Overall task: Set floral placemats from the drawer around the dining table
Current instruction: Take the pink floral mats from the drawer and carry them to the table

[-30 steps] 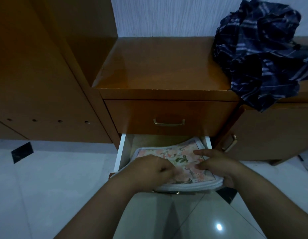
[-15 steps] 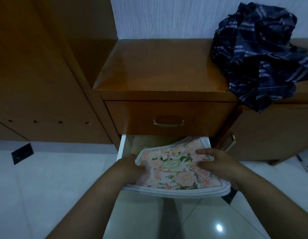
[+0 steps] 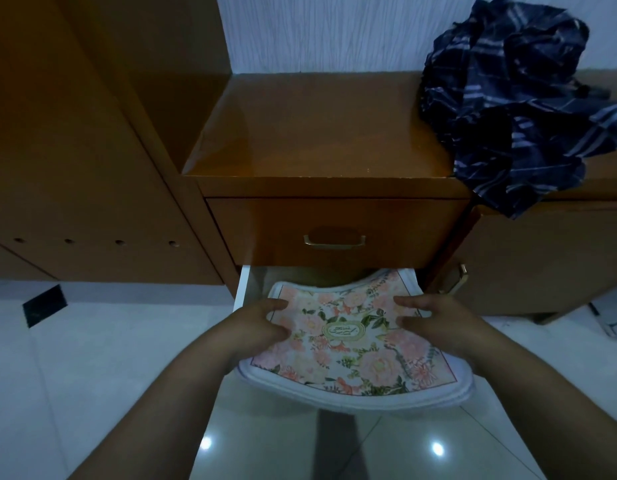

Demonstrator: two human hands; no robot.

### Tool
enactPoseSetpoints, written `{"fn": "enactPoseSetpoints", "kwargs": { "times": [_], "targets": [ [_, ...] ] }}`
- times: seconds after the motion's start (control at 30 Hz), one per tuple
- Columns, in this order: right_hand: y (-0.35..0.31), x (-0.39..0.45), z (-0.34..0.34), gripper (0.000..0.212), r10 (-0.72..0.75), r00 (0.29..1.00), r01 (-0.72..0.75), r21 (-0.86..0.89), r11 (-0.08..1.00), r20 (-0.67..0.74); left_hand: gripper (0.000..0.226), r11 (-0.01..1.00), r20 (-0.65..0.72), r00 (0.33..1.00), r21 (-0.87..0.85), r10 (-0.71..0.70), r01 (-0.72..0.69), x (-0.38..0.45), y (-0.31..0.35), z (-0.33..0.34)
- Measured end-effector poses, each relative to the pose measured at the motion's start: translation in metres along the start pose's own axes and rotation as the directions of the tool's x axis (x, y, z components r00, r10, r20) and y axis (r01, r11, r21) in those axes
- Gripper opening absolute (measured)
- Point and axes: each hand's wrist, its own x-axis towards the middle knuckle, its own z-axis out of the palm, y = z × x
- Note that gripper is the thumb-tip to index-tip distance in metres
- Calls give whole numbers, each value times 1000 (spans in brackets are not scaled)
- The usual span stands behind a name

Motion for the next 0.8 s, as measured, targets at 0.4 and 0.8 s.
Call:
{"fn": "enactPoseSetpoints", "kwargs": {
  "times": [0.4,0.8],
  "targets": [
    [-14,-26,-3,43,57,995,-69,142,988,83,73,988,2,997,-132,78,-77,-19,6,-3],
    [-25,-80,-21,42,-183,974,193,66,979,-131,40,905,-84,937,-242,339,-349,-55,2,-18]
  ]
}}
